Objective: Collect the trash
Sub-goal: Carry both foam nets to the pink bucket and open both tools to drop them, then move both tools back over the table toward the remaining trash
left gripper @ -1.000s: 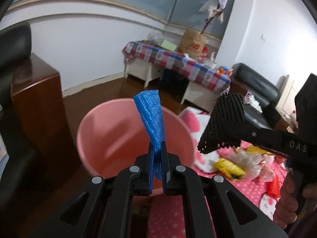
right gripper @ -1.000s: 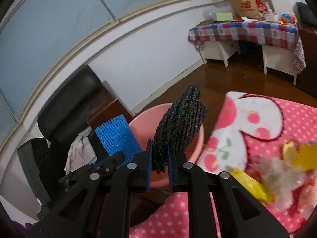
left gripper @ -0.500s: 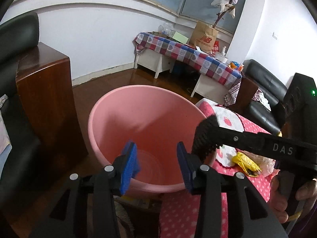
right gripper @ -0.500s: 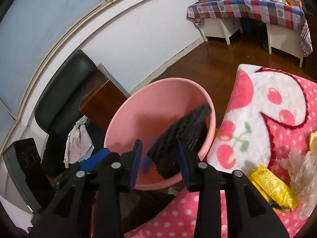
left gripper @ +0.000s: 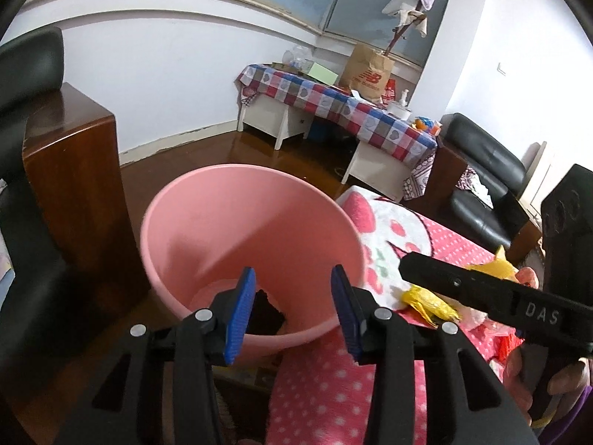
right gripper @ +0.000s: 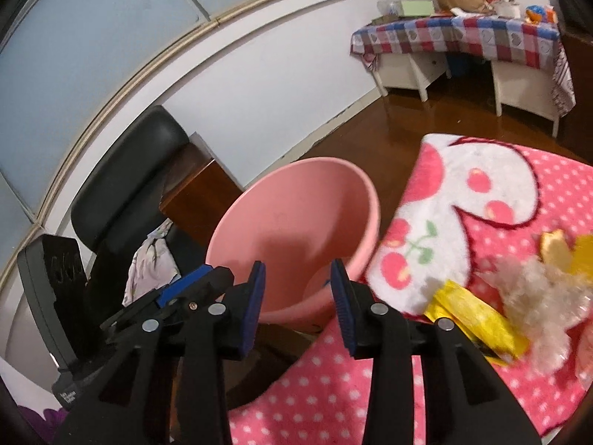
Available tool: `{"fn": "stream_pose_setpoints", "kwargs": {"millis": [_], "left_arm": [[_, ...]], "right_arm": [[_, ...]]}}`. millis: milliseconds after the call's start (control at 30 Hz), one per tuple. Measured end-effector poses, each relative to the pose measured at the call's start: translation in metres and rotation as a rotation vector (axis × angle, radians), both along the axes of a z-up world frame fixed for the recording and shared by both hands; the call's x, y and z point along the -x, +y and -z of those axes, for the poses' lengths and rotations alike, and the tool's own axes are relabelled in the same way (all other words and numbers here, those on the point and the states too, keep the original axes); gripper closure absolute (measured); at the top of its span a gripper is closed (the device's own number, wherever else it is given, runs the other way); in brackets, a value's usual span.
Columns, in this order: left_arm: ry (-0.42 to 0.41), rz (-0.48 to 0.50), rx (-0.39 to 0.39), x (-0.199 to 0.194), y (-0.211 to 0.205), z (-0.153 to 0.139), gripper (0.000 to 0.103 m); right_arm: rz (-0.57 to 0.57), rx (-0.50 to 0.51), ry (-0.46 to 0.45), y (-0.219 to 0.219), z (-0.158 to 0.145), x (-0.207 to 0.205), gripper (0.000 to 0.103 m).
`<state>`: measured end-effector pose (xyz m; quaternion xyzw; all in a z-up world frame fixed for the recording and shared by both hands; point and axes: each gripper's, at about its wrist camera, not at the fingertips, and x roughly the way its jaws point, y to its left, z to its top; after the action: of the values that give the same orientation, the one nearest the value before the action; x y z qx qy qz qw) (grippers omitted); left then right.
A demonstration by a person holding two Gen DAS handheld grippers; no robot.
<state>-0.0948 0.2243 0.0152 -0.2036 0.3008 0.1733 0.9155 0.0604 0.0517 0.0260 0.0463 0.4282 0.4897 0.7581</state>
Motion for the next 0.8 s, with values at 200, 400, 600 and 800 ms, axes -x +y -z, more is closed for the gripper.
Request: {"fn": "stream_pose_setpoints", "kwargs": {"millis": [200,400,600,800], "left_arm": [[0.000,0.044,-0.001,-0.006,-0.024,-0.002,0.062],[0.016,0.107,-0.009,-0.015,-0.054,-0.001,0.062],[0.025,0.167,-0.028,-0.025,-0.081,-0.003,0.061],[0.027,0.230,-0.052,-0.033,-0.102,-0.004,0.060]], "right_arm": [[0.067,0.002,-0.056,-0.038,-0.006,0.006,0.066],[0.162,0.019,-0.098,-0.083,-0.007,0.009,0.066],[0.266,0.055,-0.168,-0.132,-0.011,0.011,0.066],[0.378,0.068,-0.182,-0.185,-0.008,0.007,0.066]]}}
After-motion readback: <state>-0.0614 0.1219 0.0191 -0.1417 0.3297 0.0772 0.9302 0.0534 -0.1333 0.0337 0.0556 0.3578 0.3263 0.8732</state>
